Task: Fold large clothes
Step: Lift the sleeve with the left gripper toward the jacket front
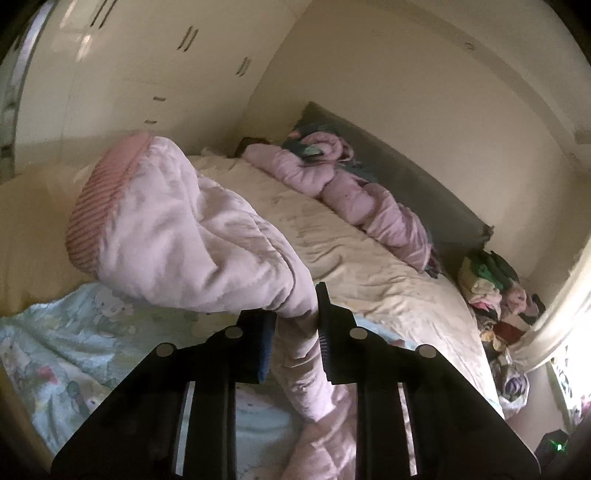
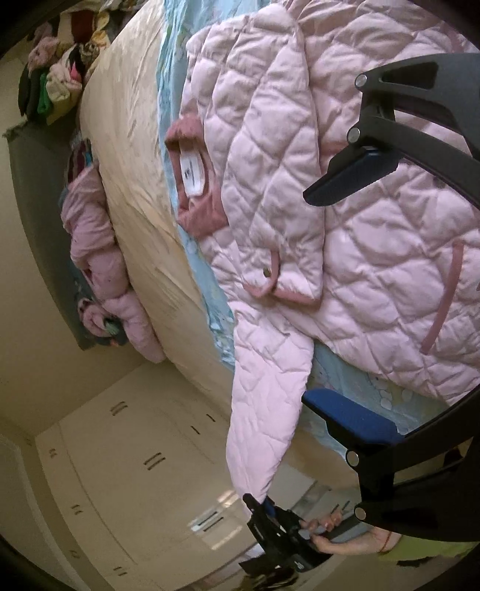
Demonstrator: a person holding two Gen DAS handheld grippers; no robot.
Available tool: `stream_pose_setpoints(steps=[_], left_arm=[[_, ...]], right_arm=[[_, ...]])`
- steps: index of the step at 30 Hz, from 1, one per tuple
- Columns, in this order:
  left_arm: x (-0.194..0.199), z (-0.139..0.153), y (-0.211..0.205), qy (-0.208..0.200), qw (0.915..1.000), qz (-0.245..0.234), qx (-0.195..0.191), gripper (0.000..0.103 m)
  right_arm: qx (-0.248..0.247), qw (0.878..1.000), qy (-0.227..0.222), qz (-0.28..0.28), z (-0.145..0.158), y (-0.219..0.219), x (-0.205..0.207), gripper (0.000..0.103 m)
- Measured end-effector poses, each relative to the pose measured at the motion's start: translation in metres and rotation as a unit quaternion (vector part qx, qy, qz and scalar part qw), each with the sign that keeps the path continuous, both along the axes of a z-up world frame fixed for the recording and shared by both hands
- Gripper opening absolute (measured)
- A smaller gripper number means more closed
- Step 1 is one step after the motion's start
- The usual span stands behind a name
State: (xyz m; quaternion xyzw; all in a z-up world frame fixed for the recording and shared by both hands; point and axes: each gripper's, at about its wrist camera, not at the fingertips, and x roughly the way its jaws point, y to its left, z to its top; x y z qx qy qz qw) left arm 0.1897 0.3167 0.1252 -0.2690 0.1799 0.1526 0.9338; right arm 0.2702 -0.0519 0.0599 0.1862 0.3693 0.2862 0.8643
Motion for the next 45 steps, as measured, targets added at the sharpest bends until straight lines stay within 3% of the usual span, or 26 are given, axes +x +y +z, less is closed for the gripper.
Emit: stream_pose_setpoints(steps=[6,23,30,45], left_arm=[[0.004,0.011,-0.039,0.001,0.9987,-0.027,0.044,0.012],[0.028,0.033,-0.127,-0.002,0.9908,-0.1,0.092,0.012],[0.041,0.03,-0.167,0.007,0.9833,-0.139,0.118,0.012],[0.074,0.009,-0.236,0.026,0.9665,-0.216,0.136,0.012]], right_arm=[[0.016,1.0,-0.001,-0.024,0.0,-0.034,-0.004,0.098],[0.053,0.996,-0.032,-0.063,0.02,-0.109,-0.017,0.098],[0.068,0.994,-0.023,-0.084,0.011,-0.141,-0.023,0.098],[0.084,0.987,-0.015,-0.136,-0.005,-0.198,-0.029,0.098]])
